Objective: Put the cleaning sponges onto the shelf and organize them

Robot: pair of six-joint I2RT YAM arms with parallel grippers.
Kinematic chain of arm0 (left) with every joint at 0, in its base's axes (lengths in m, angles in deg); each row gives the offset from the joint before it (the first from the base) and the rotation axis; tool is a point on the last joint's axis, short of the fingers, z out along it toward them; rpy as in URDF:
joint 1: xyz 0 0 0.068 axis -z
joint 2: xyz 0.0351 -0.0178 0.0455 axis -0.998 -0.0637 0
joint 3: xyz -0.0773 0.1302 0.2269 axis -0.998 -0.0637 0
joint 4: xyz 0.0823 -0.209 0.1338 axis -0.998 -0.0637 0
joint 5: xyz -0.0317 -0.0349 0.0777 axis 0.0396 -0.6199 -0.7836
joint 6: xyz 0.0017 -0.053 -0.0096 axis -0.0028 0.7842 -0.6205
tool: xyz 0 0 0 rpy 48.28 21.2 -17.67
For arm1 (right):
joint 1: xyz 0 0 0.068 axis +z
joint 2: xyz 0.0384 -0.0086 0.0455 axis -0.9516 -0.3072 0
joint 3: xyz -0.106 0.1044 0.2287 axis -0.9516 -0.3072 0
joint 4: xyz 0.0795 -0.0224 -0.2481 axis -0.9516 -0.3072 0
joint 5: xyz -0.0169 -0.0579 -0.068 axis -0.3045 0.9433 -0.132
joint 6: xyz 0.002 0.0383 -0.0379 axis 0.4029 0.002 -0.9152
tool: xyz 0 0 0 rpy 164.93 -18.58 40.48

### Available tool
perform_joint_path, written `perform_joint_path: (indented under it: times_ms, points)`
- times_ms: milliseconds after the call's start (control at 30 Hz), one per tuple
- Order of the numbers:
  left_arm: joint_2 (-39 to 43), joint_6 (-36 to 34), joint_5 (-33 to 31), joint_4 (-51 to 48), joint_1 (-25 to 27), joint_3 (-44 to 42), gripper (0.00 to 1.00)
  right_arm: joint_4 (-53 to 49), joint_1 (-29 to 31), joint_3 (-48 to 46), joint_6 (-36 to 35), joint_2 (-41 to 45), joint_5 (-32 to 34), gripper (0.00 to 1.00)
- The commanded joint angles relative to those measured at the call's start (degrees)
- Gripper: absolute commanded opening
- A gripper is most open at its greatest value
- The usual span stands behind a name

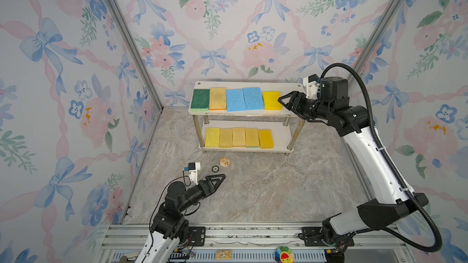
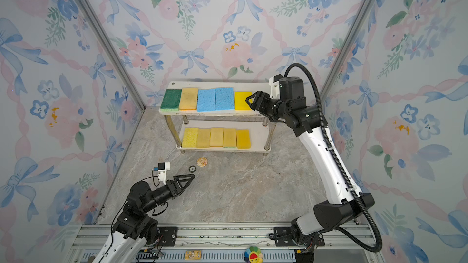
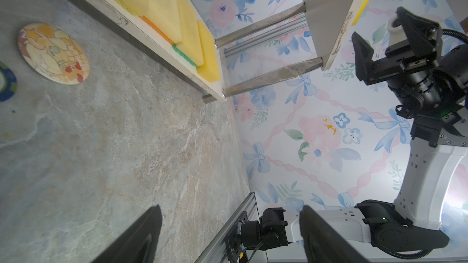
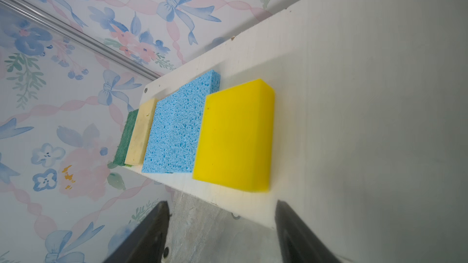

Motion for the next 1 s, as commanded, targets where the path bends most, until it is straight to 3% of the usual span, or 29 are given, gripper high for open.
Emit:
perform_joint_path:
  times_ms: [0,267,567,800,967]
  points:
    - [-0.43,-0.98,0.87,-0.43,-0.41,1.80,0.87,-1.12,-0.76,-1.22,-1.62,2.68,-1.55,0.70]
    - [-0.32,-3.21,-0.54,-3.59,-0.42,4.81,0.87,-0.94,-0.74,-9.76,-3.17,12.19,-3.75,0.73]
    - [-3.44,-10.92,-5.97,-8.57,-0.72,10.98,0.95,-5.09,-3.23,-22.22,-13.81,24.41,0.95,0.85]
    - [-6.45,-19.78,-18.13,-14.65,-0.81,18.25,0.98,2.38,-4.88,-35.11,-19.64,32.03,5.45,0.95]
    - [-6.73,-25.43,-30.78,-16.31,-0.81,21.08,0.98,10.95,-5.13,-43.83,-22.36,35.06,8.37,1.00]
